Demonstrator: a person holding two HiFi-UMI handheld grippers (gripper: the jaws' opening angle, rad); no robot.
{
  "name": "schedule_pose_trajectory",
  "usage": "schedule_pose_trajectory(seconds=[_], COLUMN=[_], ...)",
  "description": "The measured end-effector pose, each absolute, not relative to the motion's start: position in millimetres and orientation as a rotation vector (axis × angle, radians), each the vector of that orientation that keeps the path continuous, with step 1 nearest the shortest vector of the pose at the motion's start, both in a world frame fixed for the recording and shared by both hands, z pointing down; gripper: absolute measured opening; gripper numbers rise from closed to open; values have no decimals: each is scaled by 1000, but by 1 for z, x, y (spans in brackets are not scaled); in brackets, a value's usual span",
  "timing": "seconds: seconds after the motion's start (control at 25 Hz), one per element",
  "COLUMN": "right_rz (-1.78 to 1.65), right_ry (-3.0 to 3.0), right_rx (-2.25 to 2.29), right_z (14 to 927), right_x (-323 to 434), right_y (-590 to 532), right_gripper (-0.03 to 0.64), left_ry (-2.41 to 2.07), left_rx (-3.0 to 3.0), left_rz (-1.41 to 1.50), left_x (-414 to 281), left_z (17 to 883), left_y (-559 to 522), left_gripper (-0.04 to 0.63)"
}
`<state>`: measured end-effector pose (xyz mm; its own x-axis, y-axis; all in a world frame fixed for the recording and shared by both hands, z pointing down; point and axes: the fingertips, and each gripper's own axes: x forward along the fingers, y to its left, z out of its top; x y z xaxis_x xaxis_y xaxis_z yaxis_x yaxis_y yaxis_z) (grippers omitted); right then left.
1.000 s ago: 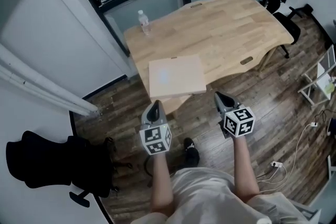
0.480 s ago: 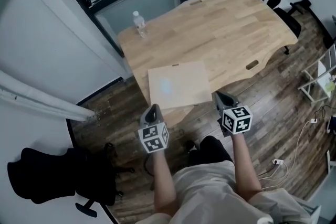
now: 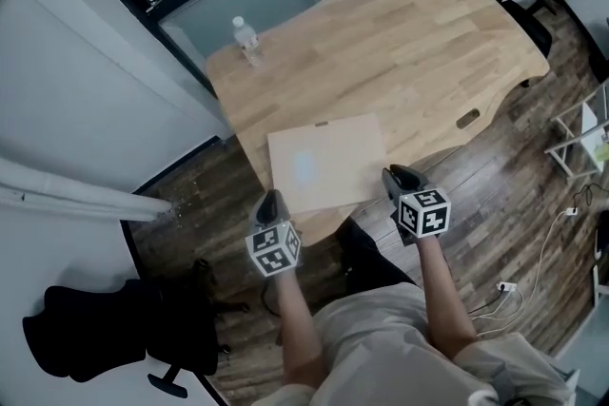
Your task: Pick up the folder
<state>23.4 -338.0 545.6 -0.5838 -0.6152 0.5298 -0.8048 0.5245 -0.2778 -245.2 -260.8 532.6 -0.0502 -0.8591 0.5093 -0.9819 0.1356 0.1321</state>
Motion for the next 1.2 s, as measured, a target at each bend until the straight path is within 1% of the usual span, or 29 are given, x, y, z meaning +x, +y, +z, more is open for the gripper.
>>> schedule_pose_trajectory(seconds=[0.04,0.08,0.24,0.28,0.36,0.48,0.56,0.64,0.76,1.04,1.2], right_rz=[730,747,809,830,876,935,982,1018,1058,1122,1059], right_ry=[-2395,-2387,-2370,-2372,-2372,-2348,-2343,-2329,-2288,-2249,-2188], right_rx=[1165,1163,1194,1197,1190,1160,1132,1123,1096,1035,1035], right_z=[550,555,565,568,576,591,602,613,631,650,660], right_x=[21,18,14,12,8,3,-1,-1,-3,-21,-25], right_y=[-344,-351,-383,-390,-399,-408,-413,-417,-419,-424,-425], right_gripper=[94,104,119,143,166,223,230,261,326,411,423], left_ry=[-1956,-1947,-1856,-1838,-1804,-1749,-1710,-1656,-1580,-1457,-1444], left_rx=[1761,1763,1772,1770,1761,1729,1706,1701,1698,1704,1718], left_rz=[352,364,416,420,412,362,317,303,350,325,320], left_x=[-250,-253,-256,-257,-262,-269,-271,-266,-258,-250,-249], left_z=[534,536,555,561,574,592,602,613,632,653,655], left_y=[-268,-274,-302,-306,-314,-325,-333,-340,-344,-353,-359], left_gripper=[24,63,135,155,198,265,320,363,373,374,376])
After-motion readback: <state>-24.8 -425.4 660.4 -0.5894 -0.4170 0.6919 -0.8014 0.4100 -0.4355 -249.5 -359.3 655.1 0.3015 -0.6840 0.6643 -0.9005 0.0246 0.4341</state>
